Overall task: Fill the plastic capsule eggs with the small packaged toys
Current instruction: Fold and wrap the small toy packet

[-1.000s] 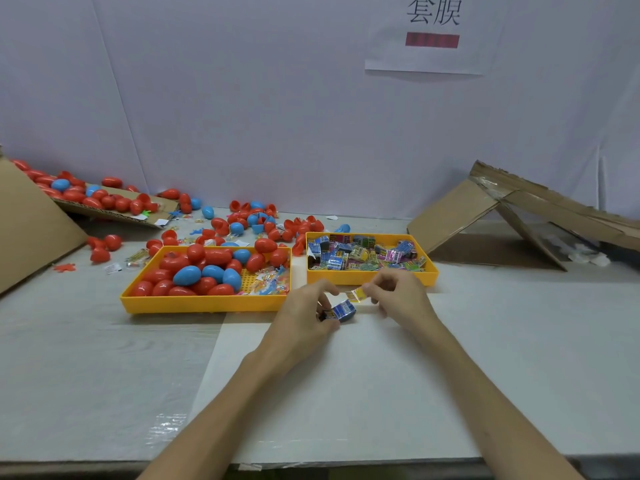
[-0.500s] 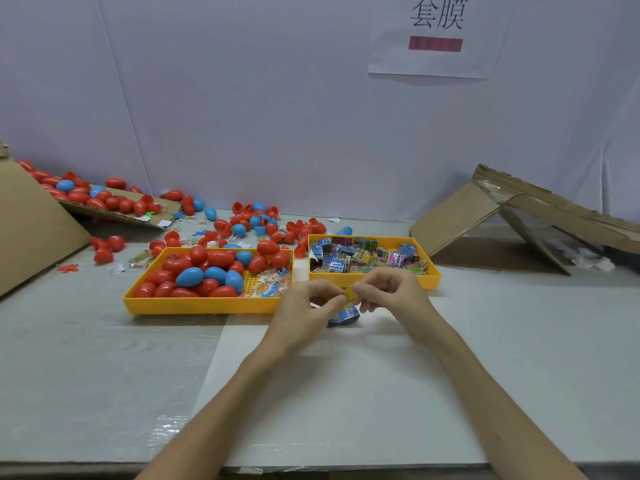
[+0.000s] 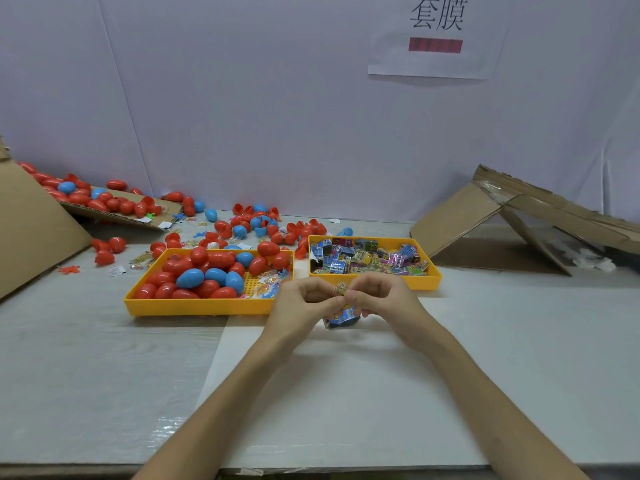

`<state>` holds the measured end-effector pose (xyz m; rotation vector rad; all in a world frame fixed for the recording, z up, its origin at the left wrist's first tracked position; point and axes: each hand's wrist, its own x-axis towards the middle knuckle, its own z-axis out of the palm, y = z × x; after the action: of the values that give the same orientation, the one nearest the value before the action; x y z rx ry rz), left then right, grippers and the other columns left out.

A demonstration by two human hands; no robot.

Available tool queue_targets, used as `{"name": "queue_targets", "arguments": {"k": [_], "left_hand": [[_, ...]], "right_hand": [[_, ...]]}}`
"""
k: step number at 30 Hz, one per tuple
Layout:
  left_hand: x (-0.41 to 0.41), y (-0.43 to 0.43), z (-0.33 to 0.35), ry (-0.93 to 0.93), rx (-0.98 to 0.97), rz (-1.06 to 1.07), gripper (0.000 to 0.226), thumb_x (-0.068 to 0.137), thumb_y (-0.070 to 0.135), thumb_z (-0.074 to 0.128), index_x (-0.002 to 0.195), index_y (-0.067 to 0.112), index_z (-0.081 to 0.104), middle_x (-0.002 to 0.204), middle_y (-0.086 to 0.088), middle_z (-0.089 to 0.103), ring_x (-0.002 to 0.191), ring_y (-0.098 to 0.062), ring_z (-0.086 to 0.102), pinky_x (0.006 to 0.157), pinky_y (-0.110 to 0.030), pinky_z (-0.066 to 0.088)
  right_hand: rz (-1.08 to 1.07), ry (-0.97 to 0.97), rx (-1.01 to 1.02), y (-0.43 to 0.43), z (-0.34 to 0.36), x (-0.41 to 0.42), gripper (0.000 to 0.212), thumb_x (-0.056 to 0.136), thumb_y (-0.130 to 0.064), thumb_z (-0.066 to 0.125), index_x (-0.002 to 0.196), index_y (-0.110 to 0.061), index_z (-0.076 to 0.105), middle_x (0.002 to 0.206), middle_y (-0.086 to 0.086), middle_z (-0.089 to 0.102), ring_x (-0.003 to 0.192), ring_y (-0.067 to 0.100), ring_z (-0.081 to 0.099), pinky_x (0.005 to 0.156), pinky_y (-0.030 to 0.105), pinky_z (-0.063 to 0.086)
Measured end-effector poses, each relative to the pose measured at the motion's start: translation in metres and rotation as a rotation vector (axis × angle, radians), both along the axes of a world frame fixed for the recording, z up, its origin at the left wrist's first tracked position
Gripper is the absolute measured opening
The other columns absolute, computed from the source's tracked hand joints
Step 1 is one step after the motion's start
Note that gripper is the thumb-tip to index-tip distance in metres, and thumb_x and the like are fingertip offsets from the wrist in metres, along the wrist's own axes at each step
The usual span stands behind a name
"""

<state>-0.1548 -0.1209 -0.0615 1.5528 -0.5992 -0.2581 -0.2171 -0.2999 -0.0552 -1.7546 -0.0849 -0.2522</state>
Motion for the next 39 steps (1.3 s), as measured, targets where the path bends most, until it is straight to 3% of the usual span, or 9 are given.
{"name": "queue_targets", "arguments": {"k": [4, 8, 13, 19, 22, 27, 30, 39], "left_hand": [[0.0, 0.0, 0.0, 0.0, 0.007, 0.009, 0.009, 0.084, 0.011, 0.08, 0.09, 0.005, 0.075, 0.082, -0.007, 0.078, 0.081, -0.024, 0.075, 0.075, -0.032, 0.062], [-0.002, 0.0, 0.0, -0.021, 0.04, 0.02, 0.007, 0.083, 0.009, 0.081, 0.085, 0.007, 0.075, 0.08, -0.007, 0.078, 0.078, -0.022, 0.075, 0.075, -0.034, 0.061], [-0.003, -0.001, -0.001, -0.016, 0.062, -0.003, 0.008, 0.083, 0.01, 0.082, 0.082, 0.007, 0.074, 0.079, -0.008, 0.077, 0.078, -0.023, 0.075, 0.076, -0.035, 0.061], [-0.007, -0.001, 0.001, 0.027, 0.048, -0.079, 0.023, 0.081, 0.028, 0.083, 0.083, 0.007, 0.074, 0.08, -0.01, 0.077, 0.073, -0.02, 0.072, 0.072, -0.031, 0.059], [-0.011, 0.0, 0.004, 0.054, 0.024, -0.132, 0.033, 0.079, 0.04, 0.079, 0.087, 0.008, 0.075, 0.082, -0.01, 0.078, 0.081, -0.023, 0.076, 0.076, -0.032, 0.061], [-0.011, -0.001, 0.004, 0.096, -0.024, -0.148, 0.015, 0.095, 0.018, 0.069, 0.091, 0.004, 0.074, 0.086, -0.013, 0.077, 0.086, -0.026, 0.076, 0.073, -0.026, 0.06], [-0.008, 0.0, 0.005, 0.078, -0.024, -0.103, 0.016, 0.098, 0.016, 0.065, 0.092, 0.002, 0.072, 0.085, -0.012, 0.077, 0.083, -0.026, 0.076, 0.073, -0.029, 0.061], [-0.006, -0.001, 0.004, 0.032, 0.018, -0.013, 0.015, 0.097, 0.011, 0.066, 0.087, 0.002, 0.073, 0.081, -0.014, 0.076, 0.078, -0.027, 0.075, 0.071, -0.03, 0.062]], "right_hand": [[-0.001, 0.025, 0.138, 0.002, 0.001, 0.001, 0.02, 0.079, -0.026, 0.08, 0.098, -0.026, 0.073, 0.087, 0.006, 0.074, 0.073, 0.018, 0.066, 0.066, 0.028, 0.051], [0.006, 0.017, 0.171, 0.002, 0.002, 0.002, 0.019, 0.075, -0.021, 0.08, 0.092, -0.03, 0.075, 0.082, 0.0, 0.072, 0.076, 0.015, 0.066, 0.067, 0.024, 0.051], [0.065, 0.0, 0.259, 0.001, 0.002, 0.002, 0.025, 0.071, -0.008, 0.08, 0.091, -0.022, 0.075, 0.077, 0.002, 0.065, 0.073, 0.018, 0.064, 0.071, 0.028, 0.056], [0.126, -0.012, 0.321, 0.002, 0.002, 0.001, 0.029, 0.074, -0.001, 0.076, 0.1, -0.011, 0.068, 0.076, 0.008, 0.065, 0.071, 0.026, 0.067, 0.073, 0.037, 0.057], [0.112, -0.003, 0.325, 0.0, 0.004, 0.0, 0.03, 0.074, -0.002, 0.076, 0.101, -0.01, 0.067, 0.077, 0.007, 0.066, 0.072, 0.023, 0.067, 0.073, 0.032, 0.057], [0.1, 0.025, 0.381, -0.002, 0.004, 0.0, 0.028, 0.072, -0.002, 0.077, 0.095, -0.015, 0.073, 0.081, 0.004, 0.064, 0.076, 0.017, 0.064, 0.072, 0.027, 0.054], [0.09, 0.045, 0.392, -0.003, 0.004, 0.001, 0.027, 0.072, -0.003, 0.077, 0.095, -0.016, 0.073, 0.082, 0.004, 0.064, 0.079, 0.018, 0.062, 0.078, 0.031, 0.053], [0.053, 0.067, 0.451, -0.002, 0.006, 0.001, 0.02, 0.072, -0.006, 0.075, 0.089, -0.016, 0.069, 0.08, 0.003, 0.067, 0.076, 0.016, 0.065, 0.072, 0.026, 0.053]]}}
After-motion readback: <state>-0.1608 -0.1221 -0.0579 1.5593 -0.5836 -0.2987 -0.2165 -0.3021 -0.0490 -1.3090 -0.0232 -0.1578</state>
